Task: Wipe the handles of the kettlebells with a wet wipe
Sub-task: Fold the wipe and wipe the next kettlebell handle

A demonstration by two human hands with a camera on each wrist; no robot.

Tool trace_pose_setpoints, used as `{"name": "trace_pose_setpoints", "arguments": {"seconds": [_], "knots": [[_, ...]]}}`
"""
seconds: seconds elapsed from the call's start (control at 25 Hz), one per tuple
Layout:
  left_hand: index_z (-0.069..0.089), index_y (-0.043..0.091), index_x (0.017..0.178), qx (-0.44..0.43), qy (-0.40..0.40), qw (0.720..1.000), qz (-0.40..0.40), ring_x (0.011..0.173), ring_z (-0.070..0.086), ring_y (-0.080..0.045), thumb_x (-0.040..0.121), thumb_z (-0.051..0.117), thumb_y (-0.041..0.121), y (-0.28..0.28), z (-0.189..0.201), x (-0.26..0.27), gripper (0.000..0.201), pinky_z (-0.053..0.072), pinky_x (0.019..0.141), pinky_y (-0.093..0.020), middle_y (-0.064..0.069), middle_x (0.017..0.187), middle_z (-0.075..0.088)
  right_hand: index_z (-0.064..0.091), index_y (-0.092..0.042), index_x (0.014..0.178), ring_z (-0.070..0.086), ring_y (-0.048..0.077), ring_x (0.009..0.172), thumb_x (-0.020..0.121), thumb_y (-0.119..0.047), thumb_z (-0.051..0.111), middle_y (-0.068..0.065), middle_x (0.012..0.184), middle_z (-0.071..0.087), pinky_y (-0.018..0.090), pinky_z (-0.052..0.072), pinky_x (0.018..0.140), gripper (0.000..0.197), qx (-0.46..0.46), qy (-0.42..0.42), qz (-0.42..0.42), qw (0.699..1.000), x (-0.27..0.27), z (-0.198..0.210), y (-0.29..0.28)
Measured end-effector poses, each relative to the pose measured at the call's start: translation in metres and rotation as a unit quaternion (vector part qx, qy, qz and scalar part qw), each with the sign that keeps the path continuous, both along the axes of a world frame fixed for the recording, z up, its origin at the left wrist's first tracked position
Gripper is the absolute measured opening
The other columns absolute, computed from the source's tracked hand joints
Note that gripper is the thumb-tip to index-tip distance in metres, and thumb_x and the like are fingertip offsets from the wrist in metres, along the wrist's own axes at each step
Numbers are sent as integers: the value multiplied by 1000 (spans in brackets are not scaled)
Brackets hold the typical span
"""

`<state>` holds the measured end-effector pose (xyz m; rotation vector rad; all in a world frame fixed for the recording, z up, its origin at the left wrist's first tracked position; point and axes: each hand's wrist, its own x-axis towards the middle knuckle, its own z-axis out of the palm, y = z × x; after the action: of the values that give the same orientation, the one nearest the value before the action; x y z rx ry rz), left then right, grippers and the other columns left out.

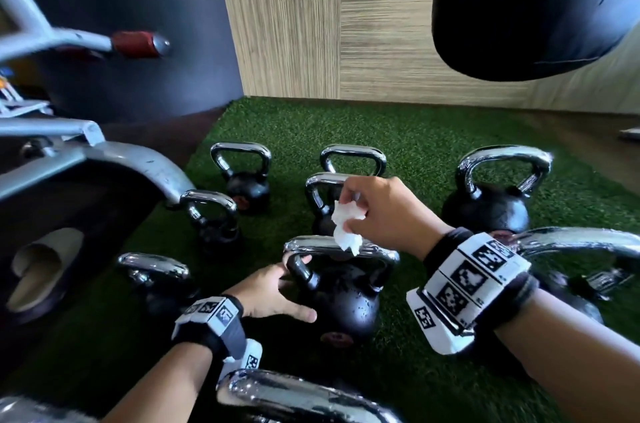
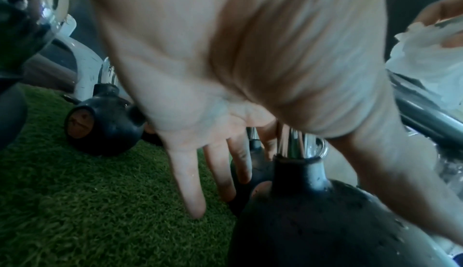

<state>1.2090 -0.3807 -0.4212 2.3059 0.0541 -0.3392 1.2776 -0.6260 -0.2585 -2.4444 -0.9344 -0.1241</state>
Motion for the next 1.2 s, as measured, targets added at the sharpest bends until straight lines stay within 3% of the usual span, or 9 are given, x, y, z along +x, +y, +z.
{"name": "trace_pose_setpoints", "arguments": {"seconds": [0.12,0.16,0.24,0.36,0.52,0.68,0.84,1.0,1.2], "knots": [[36,65,139,13,-22,1000,7,140,44,-1,42,89,78,-4,-9,2,111,37,120,-35,22,153,43,77,-18,95,59,13,74,81,-16,76,-3,81,70,6,38,61,15,26,-1,-13,1000,-9,-20,-1],[39,66,134,24,-22,999,14,139,44,-1,42,87,80,-8,-9,2,106,38,120,-35,21,150,45,78,-18,95,63,14,78,83,-17,75,-1,86,74,12,43,68,13,28,2,-15,1000,-13,-26,-1],[49,60,131,45,-34,998,30,133,48,-1,43,87,77,-11,-8,2,97,39,117,-30,21,142,51,79,-15,97,70,21,89,87,-19,75,4,97,76,23,49,79,12,25,-5,-15,1000,-16,-35,2],[56,49,128,55,-43,997,38,123,52,1,50,92,64,-15,-2,2,87,40,109,-21,25,129,55,78,-9,102,71,21,95,90,-16,74,7,103,75,17,44,81,14,3,-26,-6,1000,-18,-40,9],[57,48,126,55,-42,997,39,122,51,0,51,94,60,-17,3,5,85,40,108,-21,27,126,56,77,-14,98,72,14,92,88,-5,71,-1,100,74,11,47,78,15,-43,-30,-63,997,-14,-41,-13],[58,47,128,58,-44,997,40,123,49,1,52,95,59,-18,6,5,86,38,108,-19,26,127,55,76,-10,94,74,23,88,87,-2,69,6,95,74,36,61,79,13,-61,-33,-102,992,-15,-39,-20],[57,49,127,51,-43,997,46,122,50,1,52,95,59,-18,5,4,84,38,106,-19,28,125,54,79,-15,96,73,20,87,84,-1,69,2,95,75,30,59,79,21,-21,-18,-98,995,-13,-44,-14],[57,50,128,48,-43,997,50,125,51,0,49,94,62,-17,2,4,88,39,109,-21,30,127,54,82,-18,91,71,18,81,83,-7,70,3,86,78,19,48,63,19,-31,45,-150,987,-9,-45,-50],[58,48,131,48,-43,997,44,127,48,-1,52,96,55,-18,5,5,88,38,111,-22,27,132,51,79,-14,84,69,23,76,81,-4,63,7,84,74,22,44,63,19,-8,55,-185,981,-5,-58,-48]]}}
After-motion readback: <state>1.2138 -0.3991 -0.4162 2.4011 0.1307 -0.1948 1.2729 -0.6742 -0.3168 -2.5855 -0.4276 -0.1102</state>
